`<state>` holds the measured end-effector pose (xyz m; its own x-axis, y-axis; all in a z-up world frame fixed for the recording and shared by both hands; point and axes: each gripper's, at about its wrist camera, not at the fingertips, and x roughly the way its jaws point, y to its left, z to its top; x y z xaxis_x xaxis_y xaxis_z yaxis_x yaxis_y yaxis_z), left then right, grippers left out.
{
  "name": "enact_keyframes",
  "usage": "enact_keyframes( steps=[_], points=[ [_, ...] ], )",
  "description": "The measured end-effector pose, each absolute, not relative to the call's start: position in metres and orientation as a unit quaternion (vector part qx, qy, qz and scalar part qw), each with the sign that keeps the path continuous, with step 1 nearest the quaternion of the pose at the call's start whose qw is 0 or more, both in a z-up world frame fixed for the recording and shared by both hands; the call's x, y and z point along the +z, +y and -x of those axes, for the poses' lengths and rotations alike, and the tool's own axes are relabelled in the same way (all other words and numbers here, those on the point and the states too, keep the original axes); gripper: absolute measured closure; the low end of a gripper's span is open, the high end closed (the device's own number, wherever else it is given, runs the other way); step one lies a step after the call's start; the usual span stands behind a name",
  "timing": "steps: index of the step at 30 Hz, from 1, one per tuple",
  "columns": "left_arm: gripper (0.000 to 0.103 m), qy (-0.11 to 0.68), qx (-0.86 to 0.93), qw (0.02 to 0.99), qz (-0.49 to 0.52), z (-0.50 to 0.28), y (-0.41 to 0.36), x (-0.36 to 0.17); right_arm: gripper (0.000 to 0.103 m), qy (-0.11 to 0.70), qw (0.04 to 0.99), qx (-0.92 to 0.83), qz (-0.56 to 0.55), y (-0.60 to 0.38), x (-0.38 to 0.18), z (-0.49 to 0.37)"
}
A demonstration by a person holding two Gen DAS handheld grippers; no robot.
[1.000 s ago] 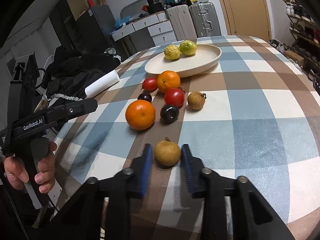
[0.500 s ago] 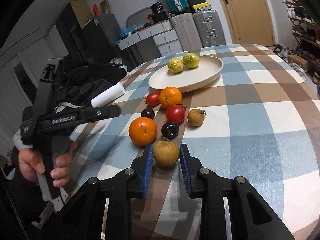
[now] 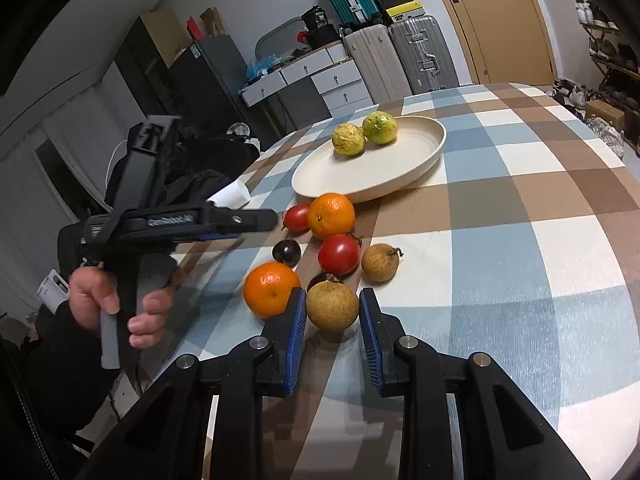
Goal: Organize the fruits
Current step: 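Grasp the brown pear with the right gripper while the left grasps the red tomato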
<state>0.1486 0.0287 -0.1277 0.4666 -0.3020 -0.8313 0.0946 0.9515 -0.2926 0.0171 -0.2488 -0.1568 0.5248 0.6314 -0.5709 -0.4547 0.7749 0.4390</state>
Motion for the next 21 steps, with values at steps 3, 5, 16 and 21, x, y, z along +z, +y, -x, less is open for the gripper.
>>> enact_keyframes(
  steps=[3, 5, 16, 21],
  points=[
    [0.002, 0.499, -0.122, 0.852, 0.102, -0.155, 0.026, -0.129, 0.075, 0.371, 0.866, 0.314, -0.115, -0.250, -0.152, -0.018],
    [0.006, 0.495, -0.128, 0.853, 0.104, -0.159, 0.024, -0.129, 0.075, 0.366, 0.869, 0.313, -0.110, -0.250, -0.147, -0.019],
    [0.046, 0.499, -0.164, 0.845, 0.096, -0.168, 0.023, -0.128, 0.075, 0.361, 0.866, 0.316, -0.141, -0.256, -0.137, -0.033],
    [0.068, 0.500, -0.184, 0.838, 0.117, -0.170, 0.027, -0.132, 0.075, 0.360, 0.868, 0.315, -0.135, -0.254, -0.135, -0.033]
  ],
)
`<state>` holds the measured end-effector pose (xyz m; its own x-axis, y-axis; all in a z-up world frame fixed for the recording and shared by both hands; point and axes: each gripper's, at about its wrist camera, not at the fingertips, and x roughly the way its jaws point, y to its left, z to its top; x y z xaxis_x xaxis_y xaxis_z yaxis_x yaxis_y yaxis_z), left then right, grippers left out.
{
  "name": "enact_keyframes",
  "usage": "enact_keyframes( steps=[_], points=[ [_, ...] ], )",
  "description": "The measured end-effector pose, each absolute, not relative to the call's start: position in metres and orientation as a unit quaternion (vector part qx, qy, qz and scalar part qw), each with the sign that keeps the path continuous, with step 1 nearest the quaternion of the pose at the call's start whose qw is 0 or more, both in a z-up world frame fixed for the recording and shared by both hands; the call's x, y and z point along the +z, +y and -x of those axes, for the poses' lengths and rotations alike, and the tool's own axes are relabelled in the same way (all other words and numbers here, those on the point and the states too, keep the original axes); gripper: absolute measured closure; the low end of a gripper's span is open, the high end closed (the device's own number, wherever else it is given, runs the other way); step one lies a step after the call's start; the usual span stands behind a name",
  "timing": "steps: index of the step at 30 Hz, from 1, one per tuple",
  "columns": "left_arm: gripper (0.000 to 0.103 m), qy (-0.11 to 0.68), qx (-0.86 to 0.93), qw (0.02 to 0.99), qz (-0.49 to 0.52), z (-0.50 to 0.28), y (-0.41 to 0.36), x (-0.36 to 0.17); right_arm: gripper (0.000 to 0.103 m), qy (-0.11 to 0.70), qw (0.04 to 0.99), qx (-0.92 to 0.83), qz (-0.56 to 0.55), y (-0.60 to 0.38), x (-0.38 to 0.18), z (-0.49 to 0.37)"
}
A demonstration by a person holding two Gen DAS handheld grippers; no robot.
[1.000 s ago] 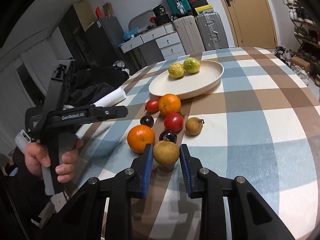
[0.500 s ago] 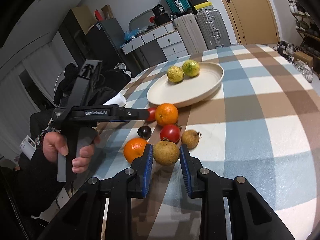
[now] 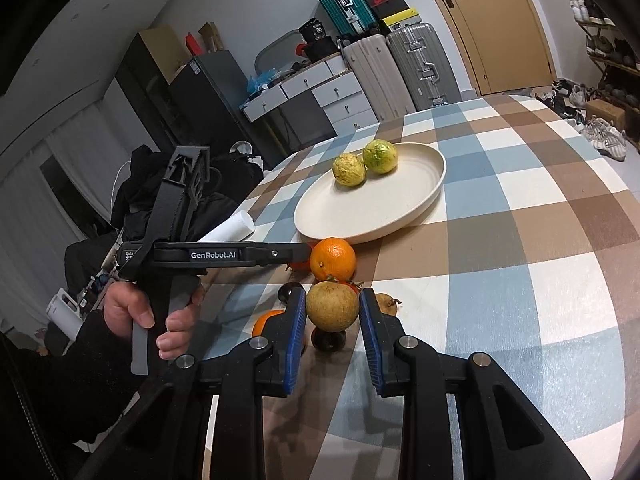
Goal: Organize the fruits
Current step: 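Grasp the brown pear with the right gripper while the left grasps the red tomato, then carry tomato and pear to the plate and release both grippers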
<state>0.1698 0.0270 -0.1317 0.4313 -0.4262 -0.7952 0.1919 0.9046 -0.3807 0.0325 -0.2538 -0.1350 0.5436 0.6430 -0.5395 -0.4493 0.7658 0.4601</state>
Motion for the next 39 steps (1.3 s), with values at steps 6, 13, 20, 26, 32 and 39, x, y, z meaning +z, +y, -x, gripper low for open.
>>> enact_keyframes(
  steps=[6, 13, 20, 26, 32, 39],
  points=[
    [0.077, 0.502, -0.208, 0.831, 0.118, -0.168, 0.023, -0.135, 0.075, 0.362, 0.868, 0.312, -0.129, -0.252, -0.135, -0.033],
    [0.077, 0.500, -0.210, 0.831, 0.125, -0.162, 0.026, -0.132, 0.075, 0.361, 0.870, 0.312, -0.125, -0.251, -0.131, -0.034],
    [0.077, 0.489, -0.232, 0.819, 0.190, -0.154, 0.049, -0.116, 0.075, 0.357, 0.871, 0.315, -0.120, -0.248, -0.127, -0.039],
    [0.077, 0.460, -0.234, 0.831, 0.209, -0.159, 0.065, -0.086, 0.075, 0.360, 0.871, 0.317, -0.105, -0.239, -0.119, -0.056],
    [0.077, 0.449, -0.224, 0.837, 0.218, -0.184, 0.074, -0.065, 0.075, 0.376, 0.859, 0.330, -0.107, -0.225, -0.112, -0.086],
    [0.077, 0.442, -0.199, 0.843, 0.234, -0.227, 0.089, -0.054, 0.075, 0.395, 0.850, 0.338, -0.086, -0.195, -0.102, -0.132]
  ],
)
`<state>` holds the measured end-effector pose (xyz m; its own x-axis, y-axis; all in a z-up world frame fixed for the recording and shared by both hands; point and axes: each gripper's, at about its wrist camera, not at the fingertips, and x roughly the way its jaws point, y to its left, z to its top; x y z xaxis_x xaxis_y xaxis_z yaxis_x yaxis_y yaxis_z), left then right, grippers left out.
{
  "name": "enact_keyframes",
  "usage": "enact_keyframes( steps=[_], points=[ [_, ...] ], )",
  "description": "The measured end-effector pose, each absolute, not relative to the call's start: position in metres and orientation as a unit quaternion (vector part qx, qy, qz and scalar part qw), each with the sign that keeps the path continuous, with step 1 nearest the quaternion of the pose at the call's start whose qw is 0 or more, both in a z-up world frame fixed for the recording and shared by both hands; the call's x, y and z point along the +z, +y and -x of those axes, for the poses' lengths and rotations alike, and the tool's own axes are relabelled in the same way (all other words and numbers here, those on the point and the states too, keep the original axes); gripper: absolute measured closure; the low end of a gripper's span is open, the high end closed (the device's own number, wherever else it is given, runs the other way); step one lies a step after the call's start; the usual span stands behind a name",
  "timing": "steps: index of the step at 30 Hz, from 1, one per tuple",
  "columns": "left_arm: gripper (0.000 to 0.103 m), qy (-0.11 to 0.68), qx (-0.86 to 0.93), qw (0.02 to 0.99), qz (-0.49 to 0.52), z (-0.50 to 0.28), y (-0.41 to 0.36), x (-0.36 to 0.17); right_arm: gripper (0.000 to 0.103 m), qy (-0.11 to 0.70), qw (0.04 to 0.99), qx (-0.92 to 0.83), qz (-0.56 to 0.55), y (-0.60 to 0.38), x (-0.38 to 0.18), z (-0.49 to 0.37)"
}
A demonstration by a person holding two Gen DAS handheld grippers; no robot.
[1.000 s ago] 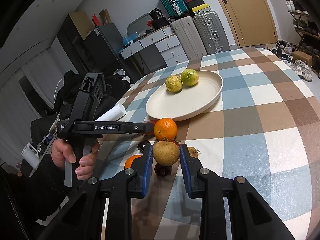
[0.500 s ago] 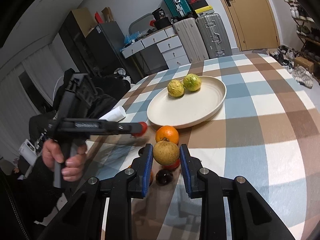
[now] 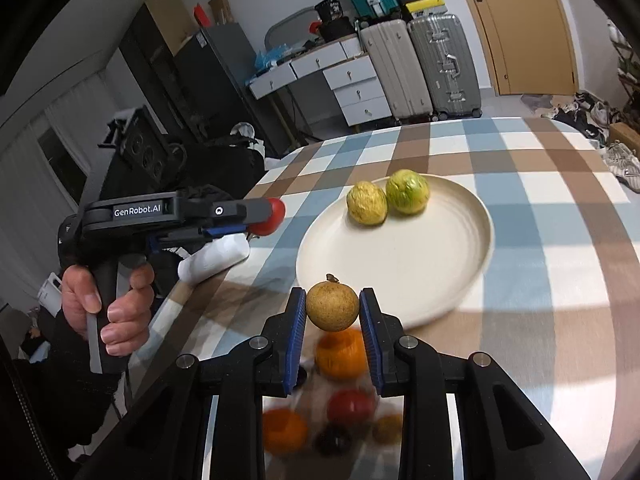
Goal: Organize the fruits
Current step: 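Carry tomato and pear to the plate and release both grippers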
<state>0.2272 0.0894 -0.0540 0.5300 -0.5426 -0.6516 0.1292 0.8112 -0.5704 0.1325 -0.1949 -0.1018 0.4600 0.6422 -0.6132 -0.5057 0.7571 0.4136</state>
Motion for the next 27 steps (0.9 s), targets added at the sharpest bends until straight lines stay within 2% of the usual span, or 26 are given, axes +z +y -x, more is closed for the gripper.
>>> enact_keyframes(
  steps=[10, 27],
  points=[
    [0.077, 0.466, -0.199, 0.827, 0.246, -0.274, 0.086, -0.088, 0.075, 0.449, 0.815, 0.355, -0.090, -0.139, -0.122, -0.200],
    [0.077, 0.484, -0.187, 0.812, 0.269, -0.301, 0.084, -0.126, 0.075, 0.483, 0.799, 0.345, -0.099, -0.117, -0.146, -0.225]
  ],
)
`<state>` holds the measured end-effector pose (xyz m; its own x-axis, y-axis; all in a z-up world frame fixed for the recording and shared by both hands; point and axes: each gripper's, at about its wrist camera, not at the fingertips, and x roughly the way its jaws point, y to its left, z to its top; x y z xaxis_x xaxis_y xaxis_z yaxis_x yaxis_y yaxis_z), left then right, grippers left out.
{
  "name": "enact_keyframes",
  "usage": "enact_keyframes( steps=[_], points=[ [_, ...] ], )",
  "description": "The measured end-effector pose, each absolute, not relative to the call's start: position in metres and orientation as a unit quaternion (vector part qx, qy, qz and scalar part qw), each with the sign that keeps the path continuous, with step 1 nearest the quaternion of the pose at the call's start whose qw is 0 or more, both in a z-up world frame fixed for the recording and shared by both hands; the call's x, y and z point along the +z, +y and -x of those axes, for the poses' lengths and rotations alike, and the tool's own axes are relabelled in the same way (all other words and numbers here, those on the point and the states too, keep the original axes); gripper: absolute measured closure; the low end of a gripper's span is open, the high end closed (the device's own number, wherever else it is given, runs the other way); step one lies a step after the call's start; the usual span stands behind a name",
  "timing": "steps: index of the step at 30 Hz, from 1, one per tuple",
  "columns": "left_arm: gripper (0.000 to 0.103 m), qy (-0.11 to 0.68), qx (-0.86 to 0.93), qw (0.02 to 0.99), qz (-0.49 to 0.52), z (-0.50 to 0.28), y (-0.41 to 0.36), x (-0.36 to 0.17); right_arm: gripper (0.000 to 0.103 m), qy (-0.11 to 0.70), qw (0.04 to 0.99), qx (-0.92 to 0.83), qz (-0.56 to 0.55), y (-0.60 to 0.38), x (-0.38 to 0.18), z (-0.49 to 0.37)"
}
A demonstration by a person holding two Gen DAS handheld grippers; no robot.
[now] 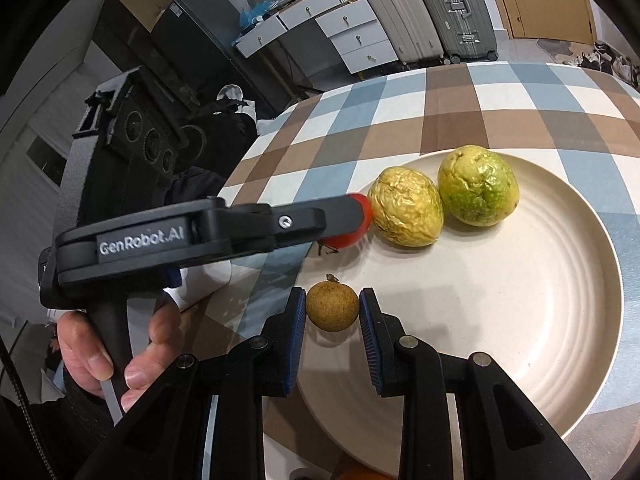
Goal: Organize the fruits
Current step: 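Carry tomato and pear to the plate and release both grippers, then withdraw both grippers back toward the remaining fruits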
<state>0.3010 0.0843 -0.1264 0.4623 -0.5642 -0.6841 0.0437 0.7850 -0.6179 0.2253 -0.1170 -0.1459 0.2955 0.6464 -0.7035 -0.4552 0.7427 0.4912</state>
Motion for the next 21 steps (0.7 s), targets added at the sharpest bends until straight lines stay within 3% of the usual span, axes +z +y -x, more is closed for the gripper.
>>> enact_keyframes(
  steps=[7, 9, 11, 15, 21],
  points=[
    [0.076, 0.482, -0.176, 0.820, 0.253, -0.298, 0.081, -0.117, 0.073, 0.493, 0.792, 0.346, -0.100, -0.109, -0.154, -0.232],
    [0.075, 0.480, -0.166, 0.829, 0.235, -0.293, 0.080, -0.111, 0.066, 0.492, 0.792, 0.346, -0.105, -0.113, -0.153, -0.232],
    [0.071, 0.474, -0.153, 0.839, 0.219, -0.285, 0.078, -0.102, 0.050, 0.486, 0.793, 0.346, -0.121, -0.122, -0.149, -0.228],
    [0.059, 0.463, -0.133, 0.855, 0.193, -0.264, 0.076, -0.087, 0.049, 0.463, 0.804, 0.350, -0.127, -0.138, -0.133, -0.215],
    [0.038, 0.427, -0.084, 0.889, 0.143, -0.206, 0.065, -0.063, 0.022, 0.404, 0.840, 0.340, -0.126, -0.180, -0.103, -0.173]
  ],
)
